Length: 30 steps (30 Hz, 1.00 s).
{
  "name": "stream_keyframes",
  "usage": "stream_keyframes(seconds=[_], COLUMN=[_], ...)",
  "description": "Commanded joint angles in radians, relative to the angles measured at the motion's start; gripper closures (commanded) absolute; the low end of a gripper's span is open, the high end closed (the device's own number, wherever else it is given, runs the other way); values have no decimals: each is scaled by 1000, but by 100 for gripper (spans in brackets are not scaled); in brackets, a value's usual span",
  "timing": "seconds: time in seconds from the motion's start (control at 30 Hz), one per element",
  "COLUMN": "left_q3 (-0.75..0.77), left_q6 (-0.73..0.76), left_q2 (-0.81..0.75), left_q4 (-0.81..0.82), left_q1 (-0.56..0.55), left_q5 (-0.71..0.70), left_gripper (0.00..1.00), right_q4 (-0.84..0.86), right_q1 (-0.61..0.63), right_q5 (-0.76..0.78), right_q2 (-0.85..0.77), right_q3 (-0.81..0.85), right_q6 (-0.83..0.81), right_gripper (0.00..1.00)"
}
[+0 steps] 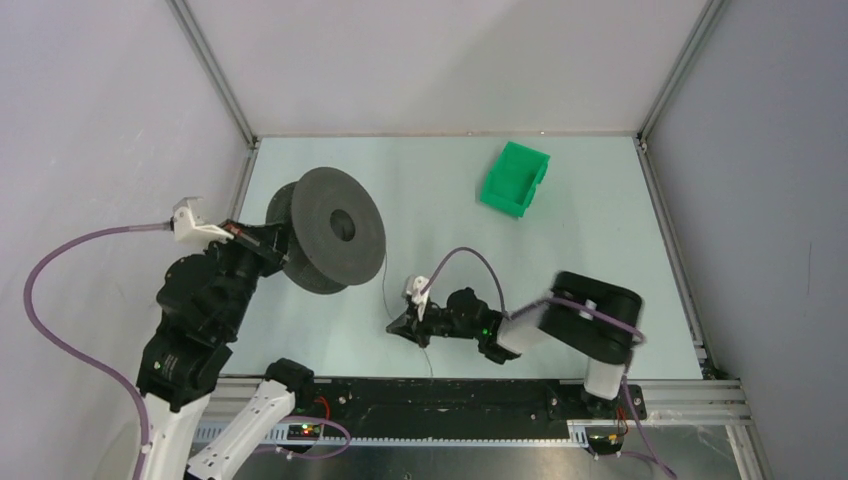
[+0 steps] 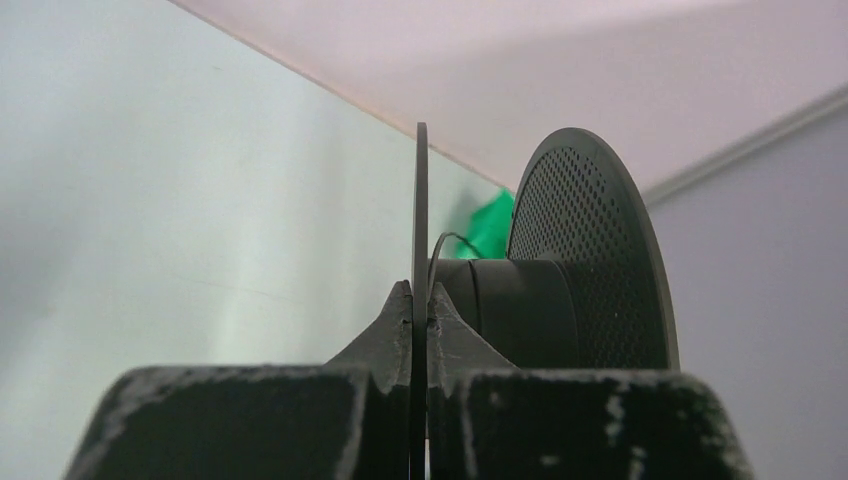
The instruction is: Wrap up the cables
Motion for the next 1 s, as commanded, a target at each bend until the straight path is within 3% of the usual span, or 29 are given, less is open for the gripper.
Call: stream_keyframes(seconds=[0.0,0.13,0.27,0.53,0.97], left_q3=[-19,-61,-116,-213,-290], left_q6=[166,261,325,455,613], left_q2=[70,112,152,133,143], left_q4=[101,101,102,102,95], left_q1=[5,2,-1,-52,-103], left_q5=[-190,-210,-134,-29,283], left_gripper=[100,100,100,100,100], right_q4=[-396,-730,-936,-1048,-1055], right_q1=[158,227,289,238,-82], right_q5=[287,373,408,289,-55], right_q2=[-299,-465,-531,-583,-516], right_q3=[50,163,325,497,660], right_q6=[-246,-344,-455,-563,-519], right_gripper=[100,100,100,100,100])
